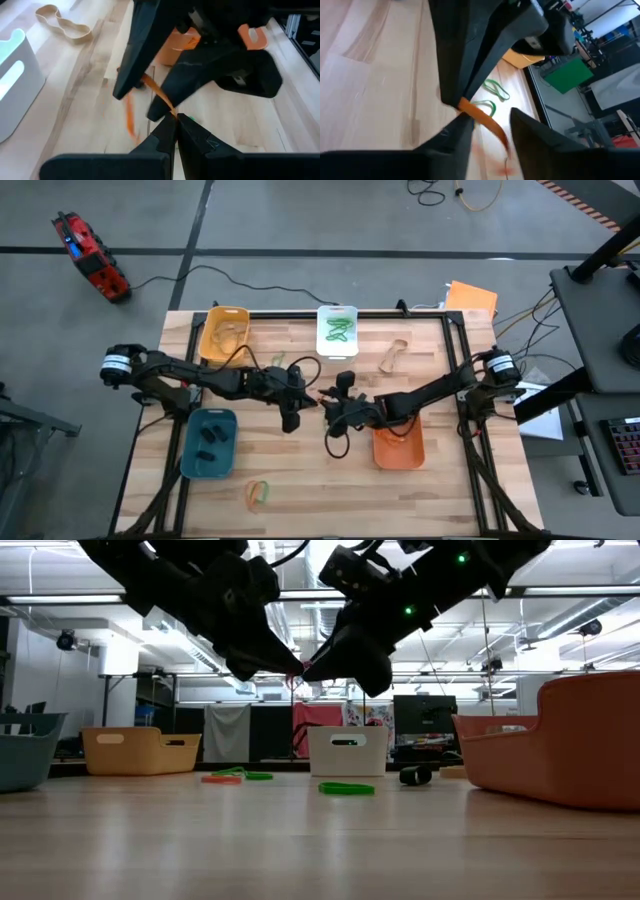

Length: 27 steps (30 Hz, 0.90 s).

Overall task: Sort rubber bands into baskets
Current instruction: Put the orange rubber band into the orange bin

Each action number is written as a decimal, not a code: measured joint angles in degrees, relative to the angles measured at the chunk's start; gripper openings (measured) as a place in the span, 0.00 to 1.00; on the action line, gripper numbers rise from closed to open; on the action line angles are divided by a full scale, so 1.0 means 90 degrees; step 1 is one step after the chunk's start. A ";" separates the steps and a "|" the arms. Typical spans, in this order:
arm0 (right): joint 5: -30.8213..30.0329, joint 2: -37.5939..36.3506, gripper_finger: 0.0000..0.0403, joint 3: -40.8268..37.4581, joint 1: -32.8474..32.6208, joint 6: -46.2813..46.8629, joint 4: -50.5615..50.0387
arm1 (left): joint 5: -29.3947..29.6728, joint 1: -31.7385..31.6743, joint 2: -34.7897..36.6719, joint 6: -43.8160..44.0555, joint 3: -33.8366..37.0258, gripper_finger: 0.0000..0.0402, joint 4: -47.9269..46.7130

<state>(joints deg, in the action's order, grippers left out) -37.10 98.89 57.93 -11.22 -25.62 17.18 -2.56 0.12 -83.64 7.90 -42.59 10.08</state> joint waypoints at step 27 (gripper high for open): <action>0.0849 -0.1409 0.02 -0.0007 -0.0100 0.2197 -0.2816 | 0.0227 -0.0012 0.0106 -0.0488 0.0007 0.35 -0.0484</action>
<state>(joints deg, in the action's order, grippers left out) -29.45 86.21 57.87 -12.12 -5.84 -8.17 -0.51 0.01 -82.68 3.51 -42.52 5.72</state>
